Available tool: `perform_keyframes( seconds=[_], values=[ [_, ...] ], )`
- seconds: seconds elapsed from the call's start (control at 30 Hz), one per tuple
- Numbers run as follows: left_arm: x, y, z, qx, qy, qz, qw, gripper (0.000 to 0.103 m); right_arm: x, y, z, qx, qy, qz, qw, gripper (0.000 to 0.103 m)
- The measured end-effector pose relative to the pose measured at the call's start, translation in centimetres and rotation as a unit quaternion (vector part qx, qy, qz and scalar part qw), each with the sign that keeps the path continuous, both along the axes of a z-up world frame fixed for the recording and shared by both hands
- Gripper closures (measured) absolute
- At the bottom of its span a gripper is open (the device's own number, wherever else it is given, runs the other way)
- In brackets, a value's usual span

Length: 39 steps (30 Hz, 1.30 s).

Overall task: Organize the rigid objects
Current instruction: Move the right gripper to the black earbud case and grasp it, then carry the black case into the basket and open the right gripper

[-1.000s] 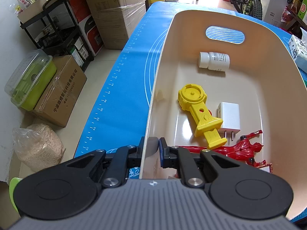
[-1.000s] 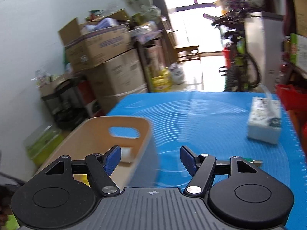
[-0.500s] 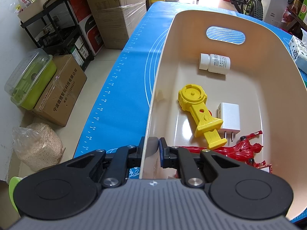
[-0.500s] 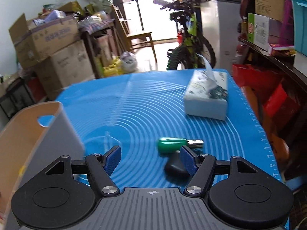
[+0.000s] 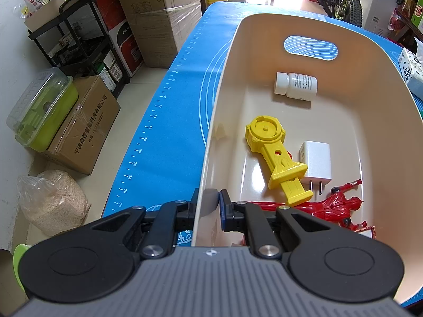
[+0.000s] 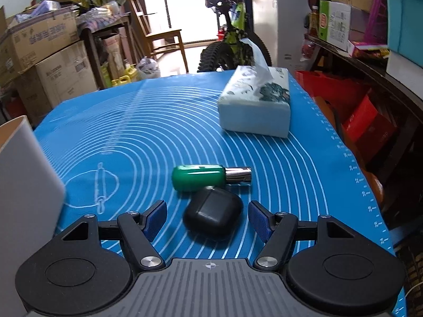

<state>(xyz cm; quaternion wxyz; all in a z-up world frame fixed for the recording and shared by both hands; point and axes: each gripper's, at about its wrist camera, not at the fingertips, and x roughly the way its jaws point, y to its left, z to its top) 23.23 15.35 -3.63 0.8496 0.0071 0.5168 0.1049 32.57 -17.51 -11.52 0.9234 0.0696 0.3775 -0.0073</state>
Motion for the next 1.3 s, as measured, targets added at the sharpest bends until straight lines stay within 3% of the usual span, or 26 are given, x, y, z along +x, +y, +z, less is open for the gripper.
perform_keyframes(
  seconds=[0.23,0.37,0.67,1.3],
  values=[
    [0.0,0.0,0.0,0.0,0.0,0.0,1.0,0.087,0.3,0.9,-1.1,-0.031,-0.013,0.005,0.999,0.03],
    [0.0,0.0,0.0,0.0,0.0,0.0,1.0,0.087,0.2,1.2,-1.1,-0.051,-0.021,-0.001,0.998,0.046],
    [0.0,0.0,0.0,0.0,0.0,0.0,1.0,0.087,0.2,0.7,-0.7,-0.043,-0.015,-0.019,0.999,0.046],
    [0.1,0.0,0.0,-0.001,0.0,0.002,1.0,0.087,-3.0,3.0,8.2,-0.007,-0.14,-0.001,0.99,0.046]
  ],
)
